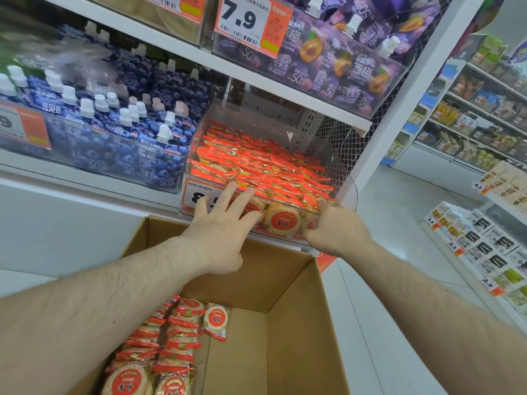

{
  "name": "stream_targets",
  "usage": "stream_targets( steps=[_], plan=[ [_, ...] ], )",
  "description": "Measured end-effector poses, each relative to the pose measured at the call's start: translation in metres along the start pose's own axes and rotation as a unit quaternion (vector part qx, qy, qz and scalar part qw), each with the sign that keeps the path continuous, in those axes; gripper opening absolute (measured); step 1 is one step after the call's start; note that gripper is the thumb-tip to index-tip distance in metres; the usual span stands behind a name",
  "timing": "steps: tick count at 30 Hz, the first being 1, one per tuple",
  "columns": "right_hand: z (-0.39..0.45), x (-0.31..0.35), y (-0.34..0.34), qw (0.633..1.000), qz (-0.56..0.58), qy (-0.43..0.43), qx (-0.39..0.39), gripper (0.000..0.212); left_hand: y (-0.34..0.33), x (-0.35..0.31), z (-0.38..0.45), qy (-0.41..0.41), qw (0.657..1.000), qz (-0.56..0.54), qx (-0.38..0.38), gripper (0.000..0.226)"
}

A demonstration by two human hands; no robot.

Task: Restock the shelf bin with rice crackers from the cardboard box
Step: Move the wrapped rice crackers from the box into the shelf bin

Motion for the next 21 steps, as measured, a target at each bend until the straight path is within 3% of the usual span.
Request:
stream_targets(
  steps=[3,7,12,14,17,21],
  plan=[
    [0.0,-0.006,-0.005,0.999,0.007,-0.018,0.047,0.036,0.0,0.001,0.0,0.001,1.0,0.003,-0.003,0.079],
    [0.002,0.0,-0.01,0.994,-0.063,0.009,0.088,0.045,0.0,-0.001,0.0,0.0,1.0,0.006,0.003,0.075],
    [0.006,-0.006,0.017,0.993,-0.022,-0.008,0.114,0.047,-0.001,-0.002,0.0,0.002,1.0,0.018,0.01,0.069],
    [0.009,-0.008,0.024,0.996,-0.003,-0.012,0.088,0.036,-0.001,-0.001,0.001,0.002,1.0,0.017,0.012,0.067],
    [0.012,-0.001,0.015,0.993,-0.022,-0.007,0.111,0.016,-0.001,-0.002,0.001,0.002,1.0,0.02,0.015,0.067],
    [0.021,0.001,0.013,0.991,0.01,-0.011,0.134,0.022,-0.001,-0.002,0.001,0.002,1.0,0.02,0.013,0.065]
  ],
)
Point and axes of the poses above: each hand's wrist, its own z-axis towards the middle knuckle, its own y-axis out of the back of the hand, x = y × z, the point moved 8 cm from there along z, towards the middle knuckle, and after that the axes turned 4 degrees about x, right-handed, at the moved point
